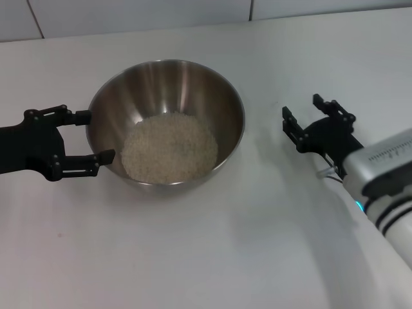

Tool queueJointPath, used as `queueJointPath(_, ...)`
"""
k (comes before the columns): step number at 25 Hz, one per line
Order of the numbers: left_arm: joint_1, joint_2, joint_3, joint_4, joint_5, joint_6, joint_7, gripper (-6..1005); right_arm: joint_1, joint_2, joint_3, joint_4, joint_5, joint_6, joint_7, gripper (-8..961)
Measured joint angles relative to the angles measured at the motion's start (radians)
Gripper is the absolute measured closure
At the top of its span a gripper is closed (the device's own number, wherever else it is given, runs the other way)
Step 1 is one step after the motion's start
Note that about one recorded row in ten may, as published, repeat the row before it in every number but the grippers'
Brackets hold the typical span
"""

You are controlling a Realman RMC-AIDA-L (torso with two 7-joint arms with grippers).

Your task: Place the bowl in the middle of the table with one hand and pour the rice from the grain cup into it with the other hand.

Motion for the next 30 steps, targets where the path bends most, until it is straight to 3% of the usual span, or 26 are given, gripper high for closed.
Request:
queueJointPath(5,0.008,0.001,0.0,0.005,0.0,0.0,-0.001,133,-0.111,-0.019,0.007,0.042,0.0,-0.151,0.032,265)
queueJointPath(6,0.009,0.001,0.0,0.006,0.0,0.0,-0.001,133,-0.149,-0.028,0.011,0.029,-0.001,-0.254,0.118,230)
queueJointPath(7,0.01,0.001,0.0,0.006,0.0,0.0,-0.001,133,-0.149,-0.028,0.011,0.029,-0.001,-0.254,0.118,196)
queueJointPath(10,0.012,0.0,0.0,0.006,0.0,0.0,-0.001,133,-0.173,-0.045,-0.007,-0.045,-0.031,-0.451,0.292,127)
queueJointPath(13,0.012,0.0,0.0,0.005,0.0,0.0,0.0,133,-0.135,-0.071,-0.014,-0.219,-0.107,-0.669,0.545,127)
queueJointPath(16,0.012,0.0,0.0,0.005,0.0,0.0,0.0,133,-0.03,-0.091,-0.048,-0.465,-0.206,-0.793,0.82,127)
queueJointPath(19,0.007,-0.001,0.0,0.006,0.0,0.0,0.003,133,0.097,-0.078,-0.2,-0.778,-0.278,-0.855,1.066,127)
queueJointPath(21,0.004,-0.001,0.0,0.008,0.0,0.0,0.003,133,0.15,-0.049,-0.335,-0.969,-0.288,-0.846,1.186,127)
queueJointPath(24,0.0,-0.001,0.0,0.008,0.0,0.0,0.003,133,0.185,-0.006,-0.62,-1.239,-0.296,-0.781,1.389,127)
queueJointPath(27,-0.002,-0.001,0.0,0.008,0.0,0.0,-0.001,133,0.199,-0.011,-0.86,-1.376,-0.308,-0.735,1.581,127)
queueJointPath(30,-0.003,0.0,0.0,0.008,0.0,0.0,-0.001,133,0.251,-0.033,-0.99,-1.41,-0.384,-0.723,1.734,127)
